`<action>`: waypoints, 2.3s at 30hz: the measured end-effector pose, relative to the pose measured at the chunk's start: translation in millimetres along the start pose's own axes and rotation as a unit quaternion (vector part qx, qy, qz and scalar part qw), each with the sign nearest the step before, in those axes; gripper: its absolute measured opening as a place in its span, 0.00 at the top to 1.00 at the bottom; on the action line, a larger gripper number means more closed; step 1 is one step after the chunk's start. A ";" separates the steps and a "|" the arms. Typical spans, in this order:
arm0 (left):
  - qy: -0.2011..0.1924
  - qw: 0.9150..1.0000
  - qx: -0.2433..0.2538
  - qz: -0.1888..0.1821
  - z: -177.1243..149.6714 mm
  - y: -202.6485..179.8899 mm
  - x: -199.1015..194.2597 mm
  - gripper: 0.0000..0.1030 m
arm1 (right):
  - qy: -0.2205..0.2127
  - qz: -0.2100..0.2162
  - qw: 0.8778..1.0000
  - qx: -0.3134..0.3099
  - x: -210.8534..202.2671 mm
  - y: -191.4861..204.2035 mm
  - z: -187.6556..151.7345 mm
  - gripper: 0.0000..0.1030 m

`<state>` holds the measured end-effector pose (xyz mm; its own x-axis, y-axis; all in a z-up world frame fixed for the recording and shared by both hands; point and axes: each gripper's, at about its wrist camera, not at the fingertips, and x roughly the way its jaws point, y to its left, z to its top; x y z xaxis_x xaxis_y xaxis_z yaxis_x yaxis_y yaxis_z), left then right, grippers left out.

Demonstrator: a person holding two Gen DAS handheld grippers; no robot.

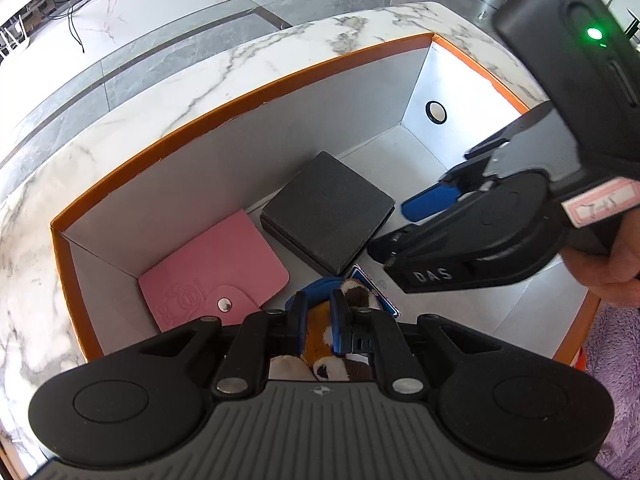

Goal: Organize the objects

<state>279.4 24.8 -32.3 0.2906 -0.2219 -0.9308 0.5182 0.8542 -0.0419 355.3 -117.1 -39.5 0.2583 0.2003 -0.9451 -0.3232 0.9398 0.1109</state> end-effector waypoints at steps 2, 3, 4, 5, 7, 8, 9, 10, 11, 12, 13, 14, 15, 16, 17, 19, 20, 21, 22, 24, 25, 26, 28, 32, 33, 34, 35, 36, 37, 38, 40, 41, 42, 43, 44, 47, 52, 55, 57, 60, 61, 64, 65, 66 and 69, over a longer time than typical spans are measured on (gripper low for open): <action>0.000 1.000 0.001 -0.001 -0.6 0.1 -0.9 0.86 | -0.004 0.015 1.000 0.007 3.6 -1.3 1.6 0.63; 0.000 1.000 0.001 -0.001 -1.8 -0.2 -1.9 0.87 | -0.011 0.023 1.000 0.011 3.9 -1.2 1.9 0.65; 0.000 1.000 -0.001 -0.002 -2.2 -0.3 -2.3 0.87 | -0.016 0.030 0.999 0.012 4.3 -0.8 2.5 0.66; 0.000 1.000 -0.001 -0.004 -2.0 -0.2 -2.1 0.87 | -0.015 0.036 0.999 0.015 6.1 0.7 3.0 0.66; 0.000 1.000 -0.002 -0.005 -1.7 -0.4 -1.9 0.88 | -0.017 0.040 0.999 0.017 8.0 3.4 2.7 0.66; 0.001 1.000 -0.002 -0.006 -1.6 -0.4 -1.4 0.88 | -0.022 0.039 0.999 0.007 7.9 6.4 1.6 0.66; 0.001 1.000 -0.002 -0.005 -1.7 -0.5 -1.0 0.88 | -0.027 0.037 0.999 -0.003 7.9 8.4 0.7 0.66; 0.001 1.000 -0.002 -0.005 -1.9 -0.6 -1.0 0.88 | -0.030 0.039 0.999 -0.012 8.2 9.3 -0.2 0.66; 0.001 1.000 -0.003 -0.006 -2.1 -0.2 -1.2 0.88 | -0.030 0.041 0.999 -0.015 7.3 9.3 -0.8 0.66; 0.000 1.000 -0.005 -0.007 -2.3 0.4 -1.2 0.88 | -0.029 0.043 0.999 -0.017 6.9 8.4 -0.9 0.66; 0.000 1.000 -0.006 -0.008 -2.5 1.0 -1.4 0.88 | -0.033 0.044 0.998 -0.020 4.9 7.4 -1.2 0.66; -0.001 1.000 -0.007 -0.009 -2.4 1.5 -1.4 0.88 | -0.037 0.044 0.998 -0.025 2.3 7.2 -1.0 0.65; -0.001 1.000 -0.008 -0.009 -2.2 1.7 -1.2 0.88 | -0.040 0.043 0.998 -0.030 -0.4 8.3 -1.1 0.63; -0.002 1.000 -0.009 -0.009 -1.9 1.9 -1.1 0.88 | -0.046 0.042 0.997 -0.036 -3.4 9.7 -0.5 0.59; -0.002 1.000 -0.008 -0.009 -0.6 1.3 -0.1 0.88 | -0.055 0.039 0.997 -0.042 -6.3 11.3 -0.8 0.54; -0.004 1.000 -0.006 -0.006 -1.3 -0.2 -0.4 0.88 | -0.061 0.035 0.996 -0.050 -9.5 14.7 -0.3 0.54; -0.005 1.000 -0.004 -0.003 -1.1 -1.0 -0.8 0.88 | -0.060 0.033 0.996 -0.049 -10.3 15.1 -0.5 0.55; -0.007 1.000 -0.002 0.000 -1.1 -2.1 -1.5 0.87 | -0.060 0.031 0.997 -0.047 -11.5 15.3 -1.1 0.55; -0.009 1.000 -0.002 0.004 -1.3 -3.3 -2.6 0.87 | -0.061 0.029 0.997 -0.044 -13.5 15.3 -2.0 0.55; -0.012 1.000 -0.003 0.009 -0.9 -4.2 -5.0 0.86 | -0.068 0.023 0.996 -0.044 -20.7 15.6 -6.6 0.55; -0.017 1.000 -0.004 0.014 -1.5 -5.2 -7.0 0.85 | -0.075 0.020 0.996 -0.043 -25.7 14.9 -9.5 0.55; -0.022 1.000 -0.007 0.017 -2.1 -5.8 -9.4 0.85 | -0.082 0.017 0.996 -0.042 -31.2 14.7 -12.6 0.55; -0.036 0.999 -0.012 0.020 -4.2 -7.6 -17.2 0.83 | -0.095 0.017 0.995 -0.035 -43.2 12.0 -19.2 0.55; -0.076 0.996 -0.025 0.029 -11.2 -13.1 -41.1 0.79 | -0.126 0.022 0.992 -0.019 -68.7 5.8 -36.5 0.55; -0.087 0.995 -0.026 0.033 -13.3 -15.8 -48.9 0.79 | -0.135 0.024 0.990 -0.017 -76.1 4.3 -42.4 0.55; -0.098 0.994 -0.029 0.035 -15.3 -18.6 -56.0 0.79 | -0.142 0.025 0.989 -0.014 -82.6 2.7 -47.5 0.55; -0.108 0.993 -0.033 0.034 -17.4 -21.4 -62.8 0.79 | -0.149 0.026 0.988 -0.010 -89.2 1.4 -51.7 0.55; -0.119 0.992 -0.037 0.034 -20.0 -24.7 -69.7 0.79 | -0.158 0.028 0.987 -0.006 -96.5 -0.5 -56.9 0.55; -0.130 0.990 -0.041 0.034 -22.8 -29.0 -76.8 0.79 | -0.166 0.028 0.986 -0.002 -103.6 -2.4 -63.7 0.55; -0.140 0.989 -0.041 0.033 -25.6 -33.3 -82.4 0.79 | -0.174 0.028 0.984 0.003 -110.1 -2.9 -70.5 0.54; -0.160 0.986 -0.044 0.031 -32.0 -44.2 -94.3 0.79 | -0.189 0.031 0.982 0.007 -119.9 -3.2 -84.6 0.54; -0.169 0.984 -0.047 0.030 -35.2 -49.7 -98.3 0.79 | -0.195 0.032 0.980 0.009 -127.1 -4.2 -92.0 0.54; -0.176 0.983 -0.049 0.026 -38.6 -54.7 -102.3 0.79 | -0.201 0.032 0.979 0.011 -131.4 -5.5 -99.6 0.54; -0.184 0.981 -0.052 0.023 -42.9 -60.6 -107.0 0.79 | -0.206 0.032 0.978 0.014 -135.1 -6.6 -106.9 0.53; -0.192 0.980 -0.055 0.020 -46.9 -65.6 -110.5 0.79 | -0.211 0.035 0.977 0.016 -139.3 -8.1 -115.9 0.53; -0.206 0.976 -0.067 0.008 -59.7 -79.3 -116.1 0.79 | -0.219 0.039 0.975 0.020 -146.1 -8.3 -138.4 0.51; -0.207 0.974 -0.096 -0.004 -84.6 -95.9 -113.2 0.79 | -0.226 0.051 0.972 0.035 -151.1 -11.2 -177.3 0.52; -0.195 0.973 -0.119 -0.023 -97.0 -100.6 -104.4 0.79 | -0.223 0.055 0.972 0.045 -148.1 -14.2 -197.0 0.52; -0.185 0.974 -0.130 -0.028 -102.4 -103.9 -96.2 0.79 | -0.215 0.053 0.974 0.048 -144.0 -15.8 -208.7 0.52; -0.176 0.973 -0.144 -0.030 -114.4 -110.8 -86.1 0.75 | -0.199 0.044 0.978 0.053 -136.0 -16.6 -223.9 0.53; -0.173 0.974 -0.144 -0.030 -116.3 -113.5 -82.7 0.70 | -0.193 0.038 0.979 0.052 -132.5 -16.7 -227.9 0.53; -0.162 0.979 -0.124 -0.021 -121.1 -125.8 -73.7 0.62 | -0.173 0.033 0.983 0.057 -121.0 -18.4 -234.1 0.53; -0.157 0.981 -0.114 -0.016 -121.8 -129.9 -70.5 0.59 | -0.165 0.032 0.984 0.060 -116.2 -18.8 -235.7 0.53; -0.153 0.983 -0.098 -0.011 -121.5 -134.1 -67.7 0.55 | -0.157 0.030 0.985 0.061 -112.0 -19.3 -236.6 0.53; -0.149 0.988 -0.044 0.014 -121.2 -146.9 -61.5 0.50 | -0.140 0.026 0.988 0.056 -100.3 -19.1 -240.3 0.53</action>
<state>87.9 -30.0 -12.9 0.5344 -0.3142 -0.7847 0.4383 0.8968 -0.0606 116.8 -221.7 -20.7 0.4910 0.3025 -0.8170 -0.2432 0.9481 0.2049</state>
